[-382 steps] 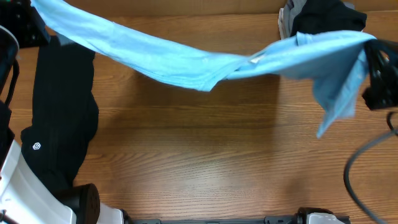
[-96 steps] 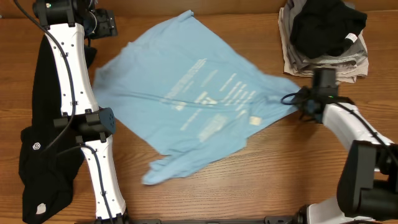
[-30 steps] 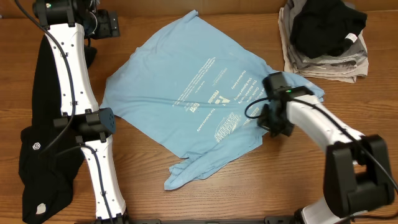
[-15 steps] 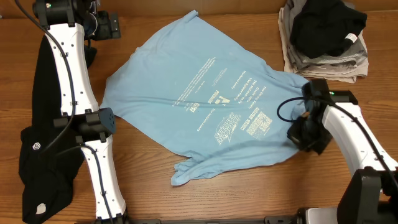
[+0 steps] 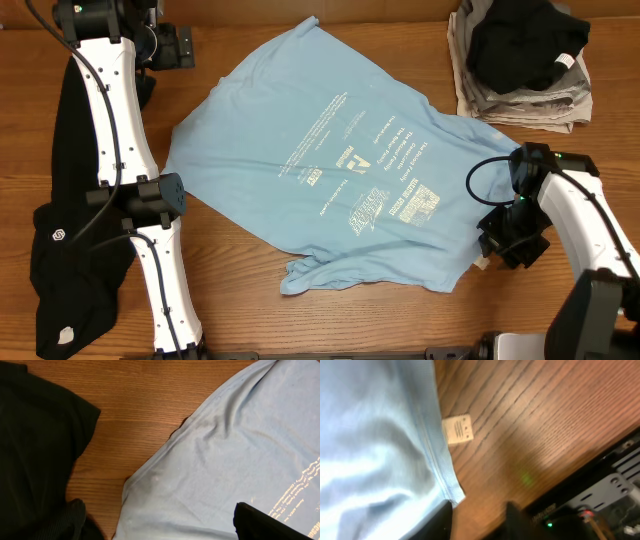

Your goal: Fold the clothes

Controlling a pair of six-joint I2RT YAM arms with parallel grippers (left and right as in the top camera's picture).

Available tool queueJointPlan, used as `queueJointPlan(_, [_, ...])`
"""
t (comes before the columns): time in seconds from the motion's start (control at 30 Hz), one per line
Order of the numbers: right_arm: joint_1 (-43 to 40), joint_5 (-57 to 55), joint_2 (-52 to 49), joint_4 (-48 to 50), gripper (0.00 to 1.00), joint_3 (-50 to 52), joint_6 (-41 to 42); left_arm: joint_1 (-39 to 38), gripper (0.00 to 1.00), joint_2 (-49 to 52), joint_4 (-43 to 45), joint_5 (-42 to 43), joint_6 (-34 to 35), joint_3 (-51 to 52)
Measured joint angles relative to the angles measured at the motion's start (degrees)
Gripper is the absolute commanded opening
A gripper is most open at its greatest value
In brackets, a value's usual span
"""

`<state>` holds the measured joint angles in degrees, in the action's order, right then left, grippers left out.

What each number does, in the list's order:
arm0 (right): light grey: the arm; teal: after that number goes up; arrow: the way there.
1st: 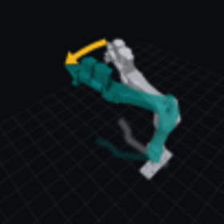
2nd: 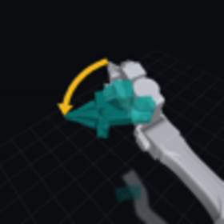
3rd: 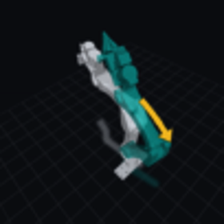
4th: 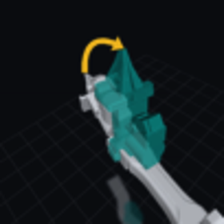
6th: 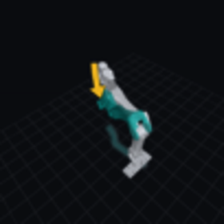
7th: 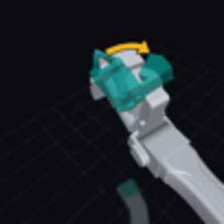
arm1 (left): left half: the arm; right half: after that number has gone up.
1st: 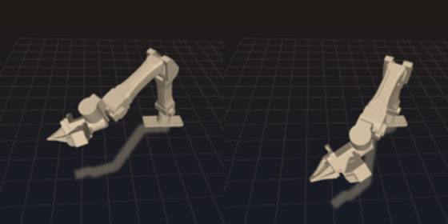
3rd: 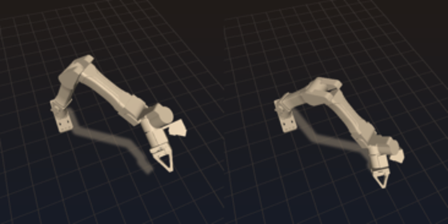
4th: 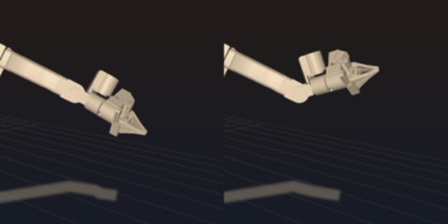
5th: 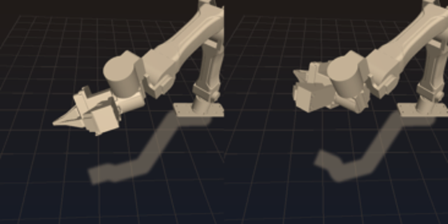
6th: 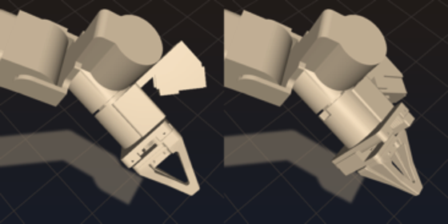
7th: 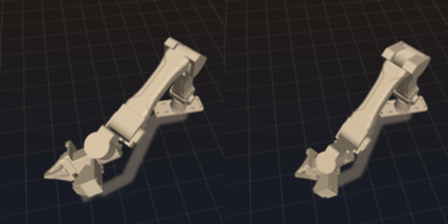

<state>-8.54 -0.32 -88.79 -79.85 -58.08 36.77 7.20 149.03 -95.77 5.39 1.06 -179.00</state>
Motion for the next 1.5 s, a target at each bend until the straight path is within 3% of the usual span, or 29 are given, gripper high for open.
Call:
queueJointPlan(0.07, [0.0,0.2,2.1,-0.7,0.83,-0.4,-0.3,0.0,0.98,-0.3,0.0,0.0,0.0,0.0])
queueJointPlan(0.13, [0.0,0.7,4.9,-0.8,0.89,-1.8,-1.6,0.0,0.99,-1.2,-0.1,0.0,0.0,0.0])
queueJointPlan(0.4, [2.2,10.7,17.8,1.0,0.90,-11.5,-10.7,0.0,0.99,-15.1,0.0,0.0,0.0,0.0])
queueJointPlan(0.63, [19.0,13.6,17.1,4.4,0.90,-11.8,-8.9,0.0,0.98,-22.8,-0.7,0.0,0.0,-0.7])
queueJointPlan(0.7, [24.1,12.5,15.5,5.7,0.84,-11.7,-6.2,0.0,0.97,-22.2,-0.7,0.0,0.0,0.7])
queueJointPlan(0.83, [32.6,11.3,11.1,10.1,0.60,-9.1,-0.5,0.0,0.95,-20.3,-0.2,0.0,0.0,5.7])
queueJointPlan(1.0, [38.1,10.5,3.8,16.3,0.14,-3.6,4.8,0.0,0.94,-19.0,2.8,0.0,0.0,12.3])
queueJointPlan(1.07, [38.8,10.4,1.1,18.6,0.04,-1.7,6.6,0.0,0.94,-19.0,3.9,0.1,0.0,14.5])
queueJointPlan(1.5, [38.2,11.0,-2.1,28.5,0.04,12.6,12.5,0.0,0.93,-18.8,7.5,0.2,0.0,23.4])
